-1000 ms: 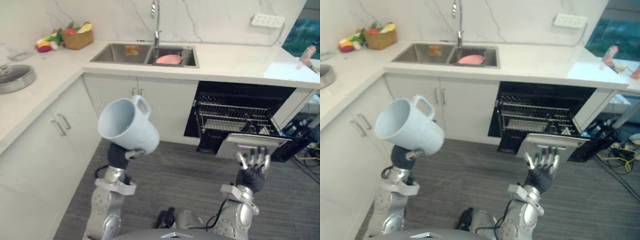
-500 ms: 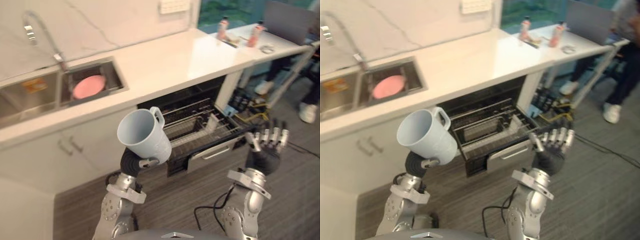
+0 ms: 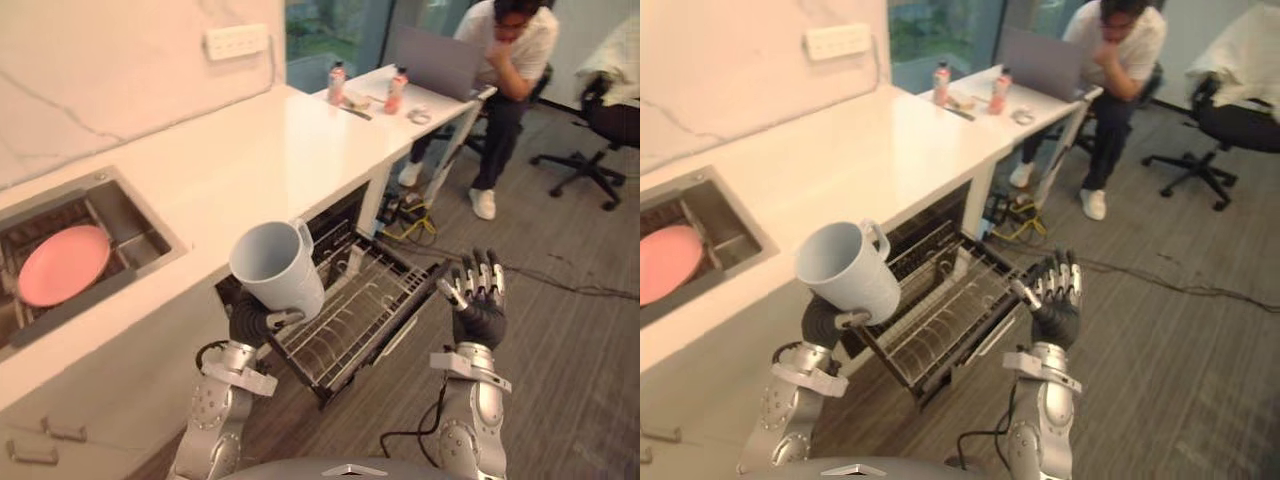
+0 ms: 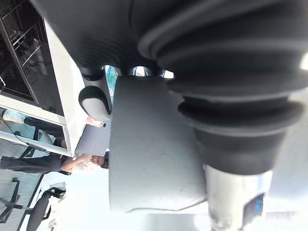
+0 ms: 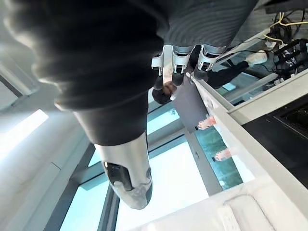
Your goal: Walk over to the sink, pick up the cup, carry it to the dishwasher, place the cup inside the dishwasher, then close the dishwasher door
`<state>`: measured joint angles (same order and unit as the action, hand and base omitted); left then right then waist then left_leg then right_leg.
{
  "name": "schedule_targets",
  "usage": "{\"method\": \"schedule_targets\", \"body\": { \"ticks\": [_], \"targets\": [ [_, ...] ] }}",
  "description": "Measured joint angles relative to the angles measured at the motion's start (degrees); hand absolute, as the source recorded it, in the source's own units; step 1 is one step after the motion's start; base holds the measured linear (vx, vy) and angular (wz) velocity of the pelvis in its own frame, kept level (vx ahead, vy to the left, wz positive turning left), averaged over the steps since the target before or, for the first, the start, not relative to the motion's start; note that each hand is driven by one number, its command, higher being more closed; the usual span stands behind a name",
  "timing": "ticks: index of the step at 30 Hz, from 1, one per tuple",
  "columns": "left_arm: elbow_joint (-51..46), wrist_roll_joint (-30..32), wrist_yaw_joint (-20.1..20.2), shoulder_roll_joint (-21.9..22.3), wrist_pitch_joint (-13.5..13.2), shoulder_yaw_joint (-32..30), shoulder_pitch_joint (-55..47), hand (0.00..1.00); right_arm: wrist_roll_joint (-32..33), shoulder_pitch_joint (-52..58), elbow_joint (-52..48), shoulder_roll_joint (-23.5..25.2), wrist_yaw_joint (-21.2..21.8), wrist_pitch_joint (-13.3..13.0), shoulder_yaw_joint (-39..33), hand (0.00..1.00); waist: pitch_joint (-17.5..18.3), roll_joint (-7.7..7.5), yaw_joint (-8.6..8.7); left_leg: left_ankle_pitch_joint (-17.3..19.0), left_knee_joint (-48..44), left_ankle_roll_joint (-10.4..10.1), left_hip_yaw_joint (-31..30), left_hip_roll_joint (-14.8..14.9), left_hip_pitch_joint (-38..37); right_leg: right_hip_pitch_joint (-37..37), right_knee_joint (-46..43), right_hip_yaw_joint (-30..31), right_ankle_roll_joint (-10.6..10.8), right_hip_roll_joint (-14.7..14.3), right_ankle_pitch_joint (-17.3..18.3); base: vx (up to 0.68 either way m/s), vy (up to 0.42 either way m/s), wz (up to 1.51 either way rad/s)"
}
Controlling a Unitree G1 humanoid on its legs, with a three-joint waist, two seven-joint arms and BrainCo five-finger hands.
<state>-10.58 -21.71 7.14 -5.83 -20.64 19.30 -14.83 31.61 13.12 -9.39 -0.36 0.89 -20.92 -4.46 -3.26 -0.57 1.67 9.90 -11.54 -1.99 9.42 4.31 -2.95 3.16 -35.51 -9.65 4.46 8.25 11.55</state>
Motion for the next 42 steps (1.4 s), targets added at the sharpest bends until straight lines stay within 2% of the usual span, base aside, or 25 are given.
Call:
{"method": "schedule_targets", "body": {
  "ticks": [1, 2, 3, 4, 5, 6, 8, 10, 13, 14, 17, 19, 20, 22, 23, 25, 26, 27, 30, 33, 37, 42],
  "targets": [
    [-0.50, 1.00, -1.35, 0.08, 0.42, -1.73, -0.03, 1.00, 0.08, -2.09, 1.15, -0.08, 1.12, -0.04, 0.41, 0.00, 0.07, 1.79, -0.31, 0.11, 0.98, 0.04, 3.08, 1.63, -2.26, 0.72, -1.34, -3.56, -0.01, 1.20, -0.66, 0.03, 0.021, -1.26],
    [-1.20, 1.19, -2.01, 0.06, 0.59, -2.79, -0.03, 1.00, 0.10, -3.20, 1.69, -0.21, 1.76, -0.03, 1.13, 0.00, -0.02, 2.39, -0.41, 0.19, 1.46, 0.02, 4.71, 2.24, -2.67, 1.34, -0.42, -5.44, -1.12, 2.01, 0.78, 0.00, 0.027, -1.34],
    [-2.83, 1.31, -3.34, 0.22, 0.55, -5.24, 0.27, 1.00, -0.07, -5.26, 1.86, -0.40, 2.93, 0.16, 3.07, 0.00, 0.12, 1.33, -0.93, 0.23, 1.56, -0.12, 7.67, 2.43, -3.01, 2.68, 3.75, -8.93, -2.29, 4.04, 2.89, -0.01, 0.015, -1.01],
    [-3.28, 1.29, -3.96, 0.11, 0.56, -6.31, 0.70, 1.00, -0.26, -6.04, 1.83, -0.37, 3.59, 0.27, 4.16, 0.00, -0.01, 1.05, -0.95, 0.29, 1.34, -0.42, 8.53, 2.52, -2.72, 2.72, 7.38, -10.42, -2.35, 4.53, 1.61, 0.01, -0.028, -0.95],
    [-3.72, 1.26, -4.78, -0.43, 0.52, -7.79, 2.06, 1.00, -0.51, -7.56, 1.64, -0.36, 4.64, 0.73, 5.63, 0.00, -0.21, -1.19, -1.16, 1.31, -0.17, -2.04, 9.12, 2.55, -2.14, 2.26, 15.16, -11.44, -0.14, 4.01, -4.68, 0.06, -0.096, -0.57],
    [-3.13, 1.17, -5.52, -0.26, 0.65, -7.94, 2.67, 1.00, -0.51, -8.49, 1.63, -1.19, 5.33, 1.49, 6.13, 0.00, -0.79, -0.21, -1.68, 1.55, -0.49, -2.58, 8.60, 4.37, -1.98, -0.52, 21.07, -11.35, 0.08, 1.17, -6.89, 0.07, -0.123, -0.45],
    [-3.16, 1.13, -5.94, 0.97, 0.65, -7.58, 2.65, 1.00, -0.39, -9.76, 1.52, -2.88, 6.44, 2.40, 6.56, 0.00, -1.59, 1.23, -1.93, 1.44, -0.12, -2.77, 7.75, 5.78, -2.06, -4.27, 30.14, -11.46, -0.45, -2.27, -11.54, 0.05, -0.111, -0.25],
    [-3.17, 1.79, -6.99, 1.98, 0.56, -7.72, 2.77, 1.00, -0.43, -10.54, 1.52, -4.45, 6.65, 2.91, 7.06, 0.00, -1.81, 1.94, -2.32, 1.37, 0.33, -3.32, 7.89, 6.04, -2.00, -6.12, 35.50, -11.42, -0.78, -3.65, -14.52, 0.00, -0.046, -0.14],
    [-3.17, 4.08, -10.50, 2.51, 0.38, -8.19, 2.74, 1.00, 0.71, -10.82, 1.52, -5.28, 10.64, 6.53, 8.83, 0.00, -1.89, 1.90, -2.93, 1.10, 0.87, -3.40, 7.93, 5.39, -1.90, -7.40, 38.95, -11.43, -0.63, -3.77, -16.47, -0.01, 0.000, -0.02],
    [-3.17, 4.37, -10.77, 2.53, 0.28, -8.20, 2.73, 1.00, 0.74, -10.82, 1.52, -5.33, 11.16, 6.74, 8.84, 0.00, -1.89, 1.89, -3.06, 1.06, 0.96, -3.35, 7.96, 5.31, -1.84, -7.45, 39.15, -11.43, -0.59, -3.73, -16.59, -0.05, 0.028, 0.03],
    [-3.17, 9.81, -15.40, 2.67, -0.73, -8.88, 2.64, 1.00, 2.60, -10.82, 1.45, -4.85, 15.51, 8.76, 11.34, 0.00, -2.10, 1.60, -3.57, 0.07, 2.83, -2.79, 7.74, 4.21, -1.50, -7.39, 40.11, -11.55, -0.28, -3.22, -17.31, -0.05, 0.033, 0.09],
    [-3.17, 16.48, -21.38, 3.27, -0.73, -10.68, 2.35, 1.00, 4.22, -10.87, 1.42, -4.72, 18.04, 10.01, 13.60, 0.00, -2.26, 1.31, -4.00, -0.46, 3.39, -2.64, 7.65, 3.56, -1.93, -7.51, 40.11, -11.68, -0.16, -2.74, -17.38, -0.01, 0.046, 0.06],
    [-3.17, 18.12, -23.04, 3.69, -0.74, -11.04, 2.32, 1.00, 4.59, -10.87, 1.42, -4.63, 18.37, 10.08, 14.03, 0.00, -2.31, 1.21, -4.06, -0.75, 3.87, -2.58, 7.59, 3.37, -2.09, -7.53, 40.11, -11.76, -0.14, -2.62, -17.40, -0.02, 0.047, 0.10],
    [-2.95, 24.66, -29.71, 3.69, -0.72, -11.93, 2.39, 1.00, 6.29, -10.98, 1.36, -4.51, 19.88, 10.11, 15.83, 0.00, -2.49, 0.88, -3.93, -1.49, 4.85, -2.23, 6.64, 2.60, -2.15, -7.51, 40.11, -12.72, 0.02, -2.09, -17.51, -0.02, 0.032, 0.21],
    [-2.73, 26.28, -31.20, 3.70, -0.72, -11.91, 2.45, 1.00, 6.74, -10.99, 1.33, -4.49, 19.96, 10.11, 16.27, 0.00, -2.52, 0.83, -3.91, -1.58, 4.87, -2.15, 6.39, 2.52, -2.15, -7.53, 40.11, -12.93, 0.08, -1.97, -17.55, -0.01, 0.035, 0.21],
    [-1.67, 34.48, -38.30, 3.87, -0.50, -11.73, 2.52, 1.00, 7.44, -11.39, 1.23, -4.43, 20.23, 10.11, 18.16, 0.00, -2.56, 0.76, -4.06, -2.01, 5.29, -1.89, 6.18, 2.15, -2.16, -7.55, 40.11, -13.13, 0.26, -1.54, -17.71, -0.02, 0.034, 0.10],
    [-1.66, 36.61, -40.15, 3.90, -0.31, -11.66, 2.54, 1.00, 7.52, -11.53, 1.18, -4.33, 20.23, 10.10, 18.93, 0.00, -2.56, 0.76, -4.05, -2.21, 5.68, -1.81, 6.19, 2.05, -2.22, -7.55, 40.11, -13.14, 0.25, -1.45, -17.78, -0.06, 0.023, 0.04],
    [-1.62, 40.52, -43.32, 3.91, 0.34, -11.45, 2.90, 1.00, 7.84, -11.81, 1.11, -4.11, 20.24, 10.06, 20.03, 0.00, -2.56, 0.72, -4.09, -2.58, 6.27, -1.75, 6.18, 1.84, -2.19, -7.58, 40.11, -13.16, 0.23, -1.32, -17.89, -0.06, 0.015, 0.02],
    [0.70, 46.72, -49.36, 3.81, 2.18, -10.26, 5.27, 1.00, 8.86, -12.87, 1.07, -3.25, 20.21, 9.99, 22.48, 0.00, -2.54, 0.60, -4.23, -3.21, 6.86, -1.56, 6.02, 1.43, -2.31, -7.66, 40.11, -13.38, 0.24, -1.02, -18.01, -0.07, 0.015, 0.06],
    [2.65, 50.09, -52.55, 4.03, 3.97, -9.46, 6.20, 1.00, 8.95, -14.39, 0.44, -2.72, 19.90, 9.98, 24.75, 0.00, -2.54, 0.56, -3.94, -3.50, 6.86, -1.47, 5.51, 1.24, -2.30, -7.80, 40.11, -13.53, 0.23, -0.83, -18.26, -0.07, 0.010, 0.03],
    [3.25, 52.45, -54.91, 4.08, 5.56, -7.84, 6.38, 1.00, 8.44, -14.92, -1.20, -2.42, 18.35, 9.95, 27.65, 0.00, -2.46, 0.29, -3.79, -4.01, 7.33, -1.38, 4.89, 1.04, -2.29, -8.07, 40.12, -14.15, 0.18, -0.63, -18.38, -0.05, 0.011, 0.08],
    [5.72, 53.41, -55.51, 4.06, 6.66, -5.86, 6.92, 1.00, 7.22, -16.16, -1.17, -2.40, 15.05, 10.02, 31.13, 0.00, -2.49, 0.16, -3.85, -5.27, 8.75, -1.40, 4.72, 0.76, -2.86, -8.05, 40.12, -14.47, 0.13, -0.56, -18.55, -0.03, 0.009, 0.04]
  ]
}}
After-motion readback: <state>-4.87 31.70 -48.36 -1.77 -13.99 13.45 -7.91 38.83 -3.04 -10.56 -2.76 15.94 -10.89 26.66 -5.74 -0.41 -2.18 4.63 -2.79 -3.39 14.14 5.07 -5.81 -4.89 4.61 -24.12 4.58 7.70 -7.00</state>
